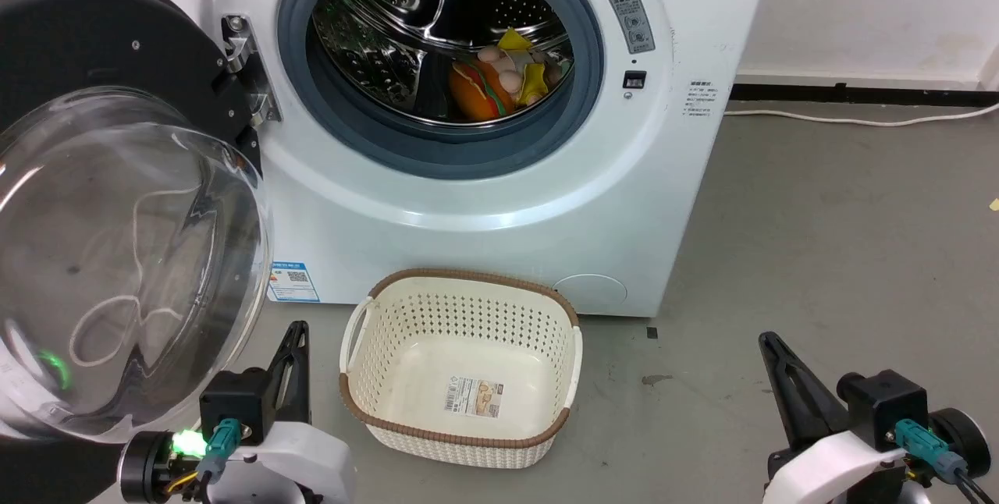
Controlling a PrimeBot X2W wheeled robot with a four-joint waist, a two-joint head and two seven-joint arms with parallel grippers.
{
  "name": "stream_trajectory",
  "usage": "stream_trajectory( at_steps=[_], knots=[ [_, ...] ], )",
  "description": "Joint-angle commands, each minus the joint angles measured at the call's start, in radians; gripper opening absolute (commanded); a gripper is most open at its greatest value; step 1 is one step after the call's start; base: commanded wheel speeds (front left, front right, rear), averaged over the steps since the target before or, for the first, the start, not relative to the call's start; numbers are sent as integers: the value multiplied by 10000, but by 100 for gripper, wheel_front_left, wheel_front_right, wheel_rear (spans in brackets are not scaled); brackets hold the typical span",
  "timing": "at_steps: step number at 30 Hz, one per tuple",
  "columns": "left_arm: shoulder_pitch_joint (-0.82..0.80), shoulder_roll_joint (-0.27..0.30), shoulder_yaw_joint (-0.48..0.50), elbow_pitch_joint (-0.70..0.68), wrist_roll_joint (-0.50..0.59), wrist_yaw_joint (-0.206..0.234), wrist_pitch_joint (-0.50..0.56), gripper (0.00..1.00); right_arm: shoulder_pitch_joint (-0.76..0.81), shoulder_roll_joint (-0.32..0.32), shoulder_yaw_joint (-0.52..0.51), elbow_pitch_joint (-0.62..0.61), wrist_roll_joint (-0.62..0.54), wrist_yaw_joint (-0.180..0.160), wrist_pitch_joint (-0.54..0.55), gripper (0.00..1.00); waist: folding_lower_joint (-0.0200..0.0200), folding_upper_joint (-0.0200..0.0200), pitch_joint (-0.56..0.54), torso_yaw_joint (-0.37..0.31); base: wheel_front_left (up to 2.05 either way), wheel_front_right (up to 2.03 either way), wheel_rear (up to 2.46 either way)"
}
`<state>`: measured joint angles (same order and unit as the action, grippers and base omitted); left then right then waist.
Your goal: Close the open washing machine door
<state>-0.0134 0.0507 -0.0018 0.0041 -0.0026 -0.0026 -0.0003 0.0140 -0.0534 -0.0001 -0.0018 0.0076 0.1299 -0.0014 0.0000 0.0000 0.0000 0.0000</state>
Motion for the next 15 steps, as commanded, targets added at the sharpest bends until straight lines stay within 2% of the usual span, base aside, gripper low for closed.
stream_trajectory(
  at_steps=[1, 13, 14, 15],
  knots=[
    [134, -5, 18, -41, 26, 26, 3, 0, -140, 32, 1, 18, -76, 8, 14, 0, 0, 0, 0, 0, 0, 0, 0],
    [134, -5, 18, -41, 26, 26, 3, 0, -140, 32, 1, 18, -76, 8, 14, 0, 0, 0, 0, 0, 0, 0, 0],
    [2, 0, 0, 0, 0, 0, -1, 100, 0, 0, 2, 0, 1, 0, -1, 100, 0, 0, 0, 0, 0, 0, 0],
    [-1, 0, -3, 5, -2, -2, -5, 100, 5, 0, 1, -2, 8, 0, -2, 100, 0, 0, 0, 0, 0, 0, 0]
  ],
)
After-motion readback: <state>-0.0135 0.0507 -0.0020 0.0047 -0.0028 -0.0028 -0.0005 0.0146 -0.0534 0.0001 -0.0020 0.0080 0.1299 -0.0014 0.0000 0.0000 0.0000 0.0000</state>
